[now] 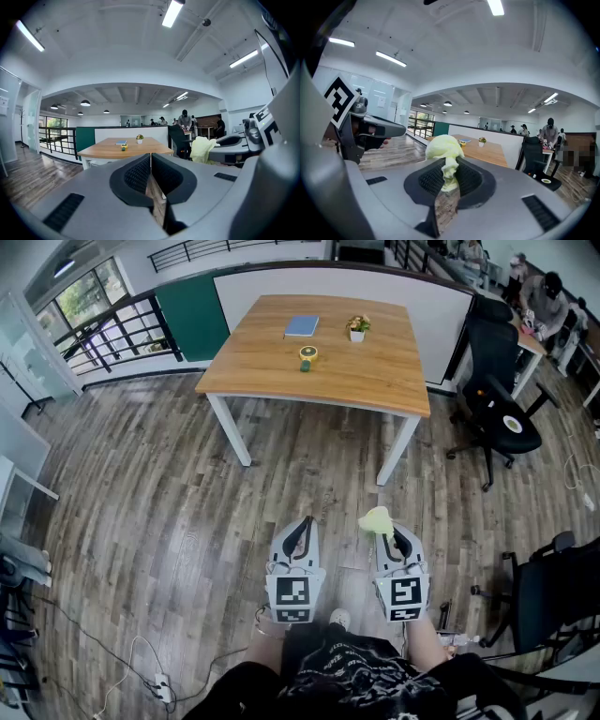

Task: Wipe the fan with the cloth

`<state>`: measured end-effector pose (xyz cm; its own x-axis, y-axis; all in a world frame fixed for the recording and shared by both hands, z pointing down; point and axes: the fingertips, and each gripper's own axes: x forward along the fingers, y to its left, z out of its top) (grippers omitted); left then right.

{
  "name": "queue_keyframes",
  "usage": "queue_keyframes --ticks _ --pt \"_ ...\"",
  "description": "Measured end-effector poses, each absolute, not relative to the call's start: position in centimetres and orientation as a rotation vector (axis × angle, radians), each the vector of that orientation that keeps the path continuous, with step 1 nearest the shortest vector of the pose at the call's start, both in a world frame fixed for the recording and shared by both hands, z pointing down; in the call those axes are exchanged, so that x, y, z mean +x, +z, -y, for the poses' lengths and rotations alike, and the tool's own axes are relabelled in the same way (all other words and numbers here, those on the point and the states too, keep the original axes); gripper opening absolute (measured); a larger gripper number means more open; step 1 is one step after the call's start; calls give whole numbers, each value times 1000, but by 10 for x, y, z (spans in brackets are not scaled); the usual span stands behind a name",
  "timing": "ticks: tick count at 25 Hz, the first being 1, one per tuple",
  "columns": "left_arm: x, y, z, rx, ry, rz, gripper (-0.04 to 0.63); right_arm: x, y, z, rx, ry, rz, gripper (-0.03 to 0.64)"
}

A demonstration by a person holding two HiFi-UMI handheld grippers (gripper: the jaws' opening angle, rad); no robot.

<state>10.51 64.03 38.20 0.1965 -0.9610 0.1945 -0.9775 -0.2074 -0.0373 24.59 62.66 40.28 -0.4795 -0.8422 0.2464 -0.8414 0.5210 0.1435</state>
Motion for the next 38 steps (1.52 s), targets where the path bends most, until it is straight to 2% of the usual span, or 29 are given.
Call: queue_keyframes --ticks 12,13,15,20,21,32,38 --pt "101 389 -649 2342 251 1863 29 222 411 -641 1324 18 2519 58" --pt "102 390 -649 2345 231 1837 44 220 411 -640 1320 21 2528 60" --pt "105 391 -650 2357 188 1775 155 219 410 -640 1320 23 2536 60" --pt "105 391 -651 2369 155 1734 292 222 409 -638 1331 27 2542 61" --pt "106 392 -652 2368 158 1733 304 224 409 -638 1330 33 2543 61" --pt "117 411 -646 2364 247 1757 304 230 425 -623 1273 69 2544 61" --pt "102 428 -594 2367 237 1702 305 211 425 -574 1292 37 2524 60"
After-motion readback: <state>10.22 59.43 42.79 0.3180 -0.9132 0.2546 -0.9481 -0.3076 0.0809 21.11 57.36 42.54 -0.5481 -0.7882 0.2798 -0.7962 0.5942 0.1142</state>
